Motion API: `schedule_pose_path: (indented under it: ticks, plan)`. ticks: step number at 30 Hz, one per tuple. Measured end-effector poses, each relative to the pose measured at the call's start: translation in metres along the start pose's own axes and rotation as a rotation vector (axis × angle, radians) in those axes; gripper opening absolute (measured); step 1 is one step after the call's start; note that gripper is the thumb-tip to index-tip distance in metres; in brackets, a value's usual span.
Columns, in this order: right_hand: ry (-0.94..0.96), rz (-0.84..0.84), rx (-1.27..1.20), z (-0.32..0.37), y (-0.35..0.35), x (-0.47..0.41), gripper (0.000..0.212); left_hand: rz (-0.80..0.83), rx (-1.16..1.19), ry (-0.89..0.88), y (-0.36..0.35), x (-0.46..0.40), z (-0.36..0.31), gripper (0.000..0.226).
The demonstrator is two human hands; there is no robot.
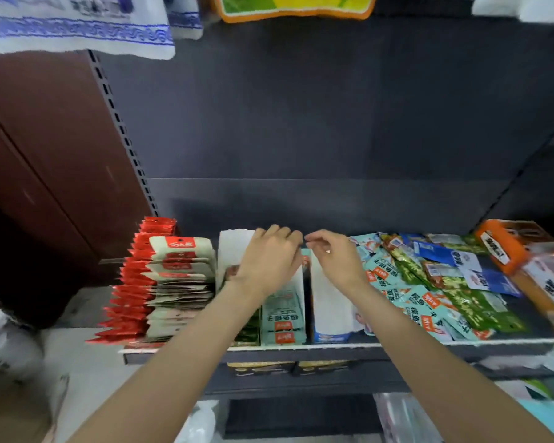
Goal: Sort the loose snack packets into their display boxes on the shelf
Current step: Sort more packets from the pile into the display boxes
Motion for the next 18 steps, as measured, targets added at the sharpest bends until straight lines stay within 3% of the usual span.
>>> schedule_pose_path:
  ticks: [4, 9, 13, 18]
  plan:
    - [-0.096, -0.073, 0.092, -0.069, 0.066, 0.025, 0.025, 0.081, 0.176, -0.071, -0.040, -0.018, -0.097, 0.023]
    - [-0.307, 0.051, 0.262, -0.182, 0.133, 0.054, 0.032, 0.400, 0.217, 0.144, -0.119, -0.042, -0.182, 0.050]
    - [-0.420, 0.204, 0.403, -0.253, 0.166, 0.075, 0.068, 0.631, 0.165, 0.239, -0.176, -0.041, -0.212, 0.082]
    - [-0.447, 0.394, 0.499, -0.298, 0.191, 0.073, 0.111, 0.735, 0.038, 0.294, -0.215, -0.029, -0.215, 0.092]
Point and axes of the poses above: each hand's wrist, its own x-axis away from the middle knuckle, its own y-axis out of the back of the hand, z = x × y, the point moved 4 cm from there along -x, towards the middle knuckle, and after that the axes turned 12 degrees about y, right-handed, at the moved point
